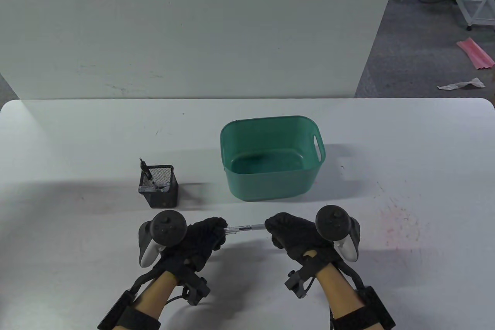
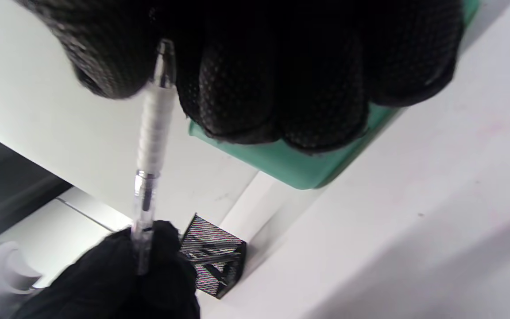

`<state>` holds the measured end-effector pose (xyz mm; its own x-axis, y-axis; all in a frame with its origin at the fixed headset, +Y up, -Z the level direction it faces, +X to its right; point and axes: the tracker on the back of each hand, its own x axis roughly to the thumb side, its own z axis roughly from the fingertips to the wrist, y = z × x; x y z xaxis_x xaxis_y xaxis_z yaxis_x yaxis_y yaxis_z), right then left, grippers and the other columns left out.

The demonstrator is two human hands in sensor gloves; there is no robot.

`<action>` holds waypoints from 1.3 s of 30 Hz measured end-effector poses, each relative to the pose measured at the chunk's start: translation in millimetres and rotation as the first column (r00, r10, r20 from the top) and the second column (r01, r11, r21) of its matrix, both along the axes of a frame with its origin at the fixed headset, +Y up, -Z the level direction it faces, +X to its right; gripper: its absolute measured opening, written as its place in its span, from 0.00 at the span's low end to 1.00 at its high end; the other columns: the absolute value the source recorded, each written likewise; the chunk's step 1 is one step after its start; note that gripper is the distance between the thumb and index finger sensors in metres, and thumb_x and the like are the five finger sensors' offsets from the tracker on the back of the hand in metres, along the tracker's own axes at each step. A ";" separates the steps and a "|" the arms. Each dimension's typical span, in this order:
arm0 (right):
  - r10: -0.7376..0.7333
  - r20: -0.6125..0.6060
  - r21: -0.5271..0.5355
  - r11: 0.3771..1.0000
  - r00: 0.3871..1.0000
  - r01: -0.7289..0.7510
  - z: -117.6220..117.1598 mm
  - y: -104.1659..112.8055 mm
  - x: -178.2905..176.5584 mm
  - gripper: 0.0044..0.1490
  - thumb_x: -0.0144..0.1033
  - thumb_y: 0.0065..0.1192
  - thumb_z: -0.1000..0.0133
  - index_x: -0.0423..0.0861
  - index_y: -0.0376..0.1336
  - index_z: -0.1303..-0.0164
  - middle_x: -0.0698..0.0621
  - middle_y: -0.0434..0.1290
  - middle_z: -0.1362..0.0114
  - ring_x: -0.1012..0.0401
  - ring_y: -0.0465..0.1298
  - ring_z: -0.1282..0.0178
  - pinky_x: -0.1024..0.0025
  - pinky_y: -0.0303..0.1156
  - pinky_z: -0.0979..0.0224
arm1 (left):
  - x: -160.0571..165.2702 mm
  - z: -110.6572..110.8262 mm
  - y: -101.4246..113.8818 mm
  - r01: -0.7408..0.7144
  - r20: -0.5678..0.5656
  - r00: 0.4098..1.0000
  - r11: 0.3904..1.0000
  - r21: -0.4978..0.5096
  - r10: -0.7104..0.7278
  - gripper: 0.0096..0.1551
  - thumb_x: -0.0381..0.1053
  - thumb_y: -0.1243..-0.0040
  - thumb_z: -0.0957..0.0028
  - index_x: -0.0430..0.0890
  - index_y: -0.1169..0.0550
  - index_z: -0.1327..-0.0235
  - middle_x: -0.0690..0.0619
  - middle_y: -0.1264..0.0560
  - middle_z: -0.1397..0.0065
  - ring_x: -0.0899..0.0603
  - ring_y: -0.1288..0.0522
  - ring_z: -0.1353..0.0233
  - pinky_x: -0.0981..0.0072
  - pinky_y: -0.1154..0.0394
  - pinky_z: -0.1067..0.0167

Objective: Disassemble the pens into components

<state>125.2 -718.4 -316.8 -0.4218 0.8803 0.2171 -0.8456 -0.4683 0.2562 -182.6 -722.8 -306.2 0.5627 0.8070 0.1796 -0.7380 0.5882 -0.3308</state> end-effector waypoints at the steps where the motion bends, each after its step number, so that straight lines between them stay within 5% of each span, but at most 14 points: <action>1: -0.009 -0.007 0.010 1.000 1.000 0.009 0.2 1.3 0.0 0.30 0.51 0.62 0.38 0.40 0.68 0.38 0.46 0.79 0.50 0.49 0.80 0.49 0.44 0.75 0.40 | -0.2 -0.5 -1.0 -0.007 0.000 1.000 1.000 -0.007 0.007 0.26 0.56 0.47 0.44 0.49 0.24 0.35 0.48 0.17 0.41 0.44 0.13 0.47 0.46 0.18 0.47; 3: 0.000 -0.001 0.004 1.000 1.000 0.000 1.3 3.5 0.0 0.33 0.47 0.66 0.39 0.45 0.62 0.27 0.45 0.76 0.41 0.46 0.77 0.41 0.42 0.72 0.36 | -1.4 -1.9 -2.6 -0.021 -0.004 1.000 1.000 -0.022 0.021 0.26 0.56 0.47 0.44 0.49 0.24 0.35 0.48 0.17 0.41 0.44 0.13 0.47 0.46 0.18 0.47; 5: 0.044 -0.006 -0.002 0.999 0.999 -0.044 2.2 3.8 0.7 0.41 0.54 0.62 0.39 0.43 0.57 0.23 0.44 0.73 0.37 0.45 0.75 0.38 0.42 0.72 0.35 | -2.4 -2.7 -4.0 -0.041 -0.004 0.999 0.999 -0.036 0.041 0.26 0.56 0.47 0.44 0.49 0.24 0.35 0.48 0.17 0.40 0.44 0.13 0.47 0.46 0.18 0.46; 9: 0.035 0.038 -0.018 0.999 0.999 -0.034 3.1 4.2 0.6 0.40 0.62 0.55 0.38 0.39 0.66 0.35 0.45 0.78 0.48 0.47 0.79 0.47 0.44 0.75 0.42 | -2.0 -3.8 -7.8 -0.075 0.013 0.997 0.995 -0.070 0.076 0.26 0.56 0.47 0.44 0.49 0.24 0.35 0.47 0.17 0.41 0.44 0.13 0.48 0.46 0.18 0.46; 12: 0.034 0.034 -0.026 0.999 0.999 -0.033 2.9 6.2 -1.7 0.33 0.57 0.57 0.37 0.39 0.71 0.44 0.47 0.80 0.56 0.49 0.81 0.54 0.46 0.76 0.46 | -0.5 -4.8 -9.4 -0.076 0.029 0.997 0.994 -0.084 0.078 0.26 0.56 0.47 0.44 0.49 0.24 0.35 0.47 0.17 0.41 0.44 0.13 0.48 0.46 0.18 0.47; 16: 0.024 0.011 -0.007 1.000 1.000 -0.024 3.2 9.3 -1.7 0.31 0.50 0.63 0.38 0.41 0.65 0.33 0.46 0.77 0.47 0.48 0.79 0.46 0.45 0.75 0.41 | -0.2 -5.2 -10.9 -0.079 0.026 0.996 0.992 -0.096 0.082 0.26 0.56 0.47 0.44 0.49 0.24 0.35 0.47 0.17 0.41 0.44 0.13 0.48 0.46 0.18 0.46; 18: 0.058 -0.003 -0.030 0.998 0.998 -0.058 3.5 9.3 -1.2 0.40 0.55 0.63 0.39 0.41 0.58 0.25 0.45 0.75 0.41 0.46 0.76 0.42 0.44 0.73 0.39 | -0.1 -4.9 -10.7 -0.082 0.027 0.996 0.992 -0.097 0.085 0.26 0.56 0.48 0.44 0.49 0.24 0.35 0.47 0.17 0.41 0.44 0.13 0.48 0.46 0.18 0.47; 20: 0.085 0.010 -0.031 0.996 0.996 -0.085 4.2 7.6 -0.5 0.42 0.62 0.56 0.38 0.39 0.62 0.29 0.44 0.76 0.44 0.46 0.77 0.44 0.44 0.74 0.40 | 0.2 -4.8 -10.6 -0.083 0.029 0.996 0.992 -0.098 0.087 0.26 0.56 0.48 0.44 0.49 0.24 0.35 0.47 0.17 0.41 0.45 0.13 0.48 0.46 0.18 0.47; 23: 0.072 0.012 -0.046 0.996 0.997 -0.072 4.0 7.2 -1.7 0.34 0.57 0.56 0.37 0.39 0.69 0.40 0.46 0.80 0.53 0.48 0.80 0.51 0.46 0.76 0.45 | 0.1 -5.4 -11.1 -0.082 0.030 0.996 0.991 -0.101 0.085 0.26 0.56 0.47 0.44 0.49 0.24 0.35 0.47 0.17 0.42 0.45 0.13 0.49 0.46 0.17 0.47; 32: -0.010 -0.047 0.023 1.000 0.999 0.011 2.6 12.0 -2.6 0.29 0.43 0.64 0.39 0.44 0.63 0.30 0.46 0.76 0.42 0.47 0.77 0.41 0.45 0.74 0.38 | -6.7 -10.4 -16.6 -0.125 0.035 0.991 0.979 -0.163 0.132 0.26 0.55 0.48 0.43 0.48 0.24 0.35 0.47 0.17 0.42 0.45 0.13 0.49 0.46 0.18 0.47; 39: -0.041 -0.028 0.039 0.998 0.999 0.042 2.0 14.6 2.5 0.30 0.43 0.64 0.38 0.44 0.62 0.29 0.46 0.75 0.41 0.47 0.77 0.40 0.45 0.73 0.37 | -17.0 -14.7 -19.2 -0.142 0.005 0.989 0.974 -0.176 0.146 0.26 0.55 0.47 0.43 0.49 0.24 0.34 0.47 0.17 0.42 0.45 0.13 0.49 0.46 0.18 0.47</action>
<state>127.7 -703.9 -314.8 -0.3783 0.8877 0.2625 -0.8578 -0.4428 0.2611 -199.7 -741.9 -321.0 0.4362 0.8991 0.0377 -0.8037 0.4080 -0.4330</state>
